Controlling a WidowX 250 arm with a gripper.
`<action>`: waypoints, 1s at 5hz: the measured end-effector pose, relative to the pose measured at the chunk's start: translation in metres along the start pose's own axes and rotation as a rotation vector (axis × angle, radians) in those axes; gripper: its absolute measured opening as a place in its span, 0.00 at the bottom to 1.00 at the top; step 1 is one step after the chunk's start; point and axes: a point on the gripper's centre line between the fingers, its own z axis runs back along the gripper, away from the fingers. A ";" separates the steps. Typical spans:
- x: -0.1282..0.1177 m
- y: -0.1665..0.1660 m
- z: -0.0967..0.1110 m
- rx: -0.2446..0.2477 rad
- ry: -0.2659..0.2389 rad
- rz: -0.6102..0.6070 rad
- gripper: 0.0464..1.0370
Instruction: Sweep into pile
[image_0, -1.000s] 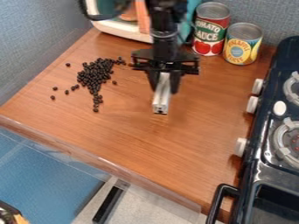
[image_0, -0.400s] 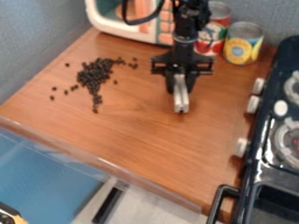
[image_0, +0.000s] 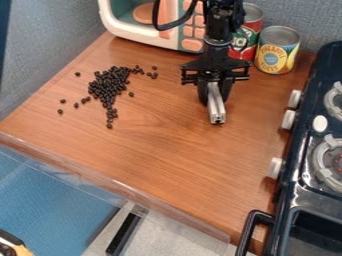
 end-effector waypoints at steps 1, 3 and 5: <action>0.007 0.000 -0.001 -0.009 -0.001 0.029 0.34; 0.022 0.018 -0.004 -0.002 -0.029 0.111 0.34; 0.025 0.026 -0.007 -0.002 -0.047 0.144 0.34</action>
